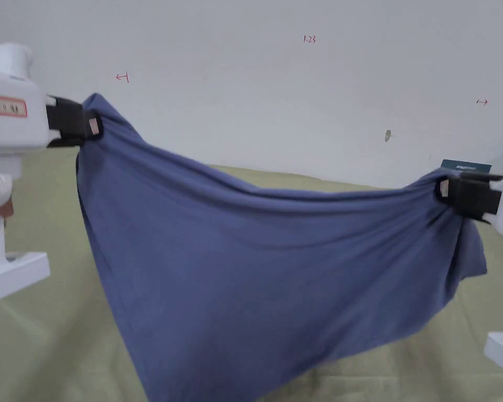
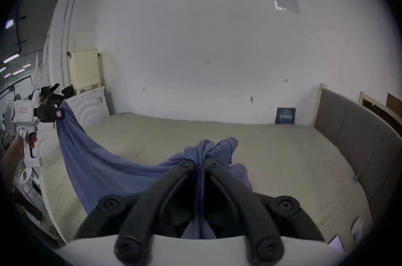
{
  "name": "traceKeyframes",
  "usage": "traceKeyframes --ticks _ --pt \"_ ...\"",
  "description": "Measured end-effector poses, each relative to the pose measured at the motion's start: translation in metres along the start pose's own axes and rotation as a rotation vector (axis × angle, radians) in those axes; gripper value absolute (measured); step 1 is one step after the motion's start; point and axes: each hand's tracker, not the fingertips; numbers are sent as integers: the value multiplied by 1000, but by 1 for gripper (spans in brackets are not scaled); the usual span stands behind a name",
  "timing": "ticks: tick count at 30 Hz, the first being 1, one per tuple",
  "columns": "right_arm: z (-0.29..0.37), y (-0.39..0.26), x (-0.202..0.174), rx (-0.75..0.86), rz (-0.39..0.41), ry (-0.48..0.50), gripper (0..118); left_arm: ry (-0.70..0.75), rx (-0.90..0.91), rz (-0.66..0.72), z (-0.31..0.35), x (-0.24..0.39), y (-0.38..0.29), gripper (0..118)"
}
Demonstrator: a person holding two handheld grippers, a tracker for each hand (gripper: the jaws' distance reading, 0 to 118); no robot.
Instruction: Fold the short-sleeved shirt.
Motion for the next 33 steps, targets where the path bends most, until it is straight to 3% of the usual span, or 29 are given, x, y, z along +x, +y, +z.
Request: traceKeyframes --ticks 6,15,25,33 --pt "-19 47 20 93 -29 4 7 15 36 2 -19 -4 54 2" --pt "-59 75 38 98 -51 -11 7 28 107 9 -25 -5 57 2" --pt "-70 50 40 92 -64 -5 7 27 72 40 -20 -23 17 2" --pt "-46 -8 37 42 -53 33 7 28 -34 74 11 -43 -74 2"
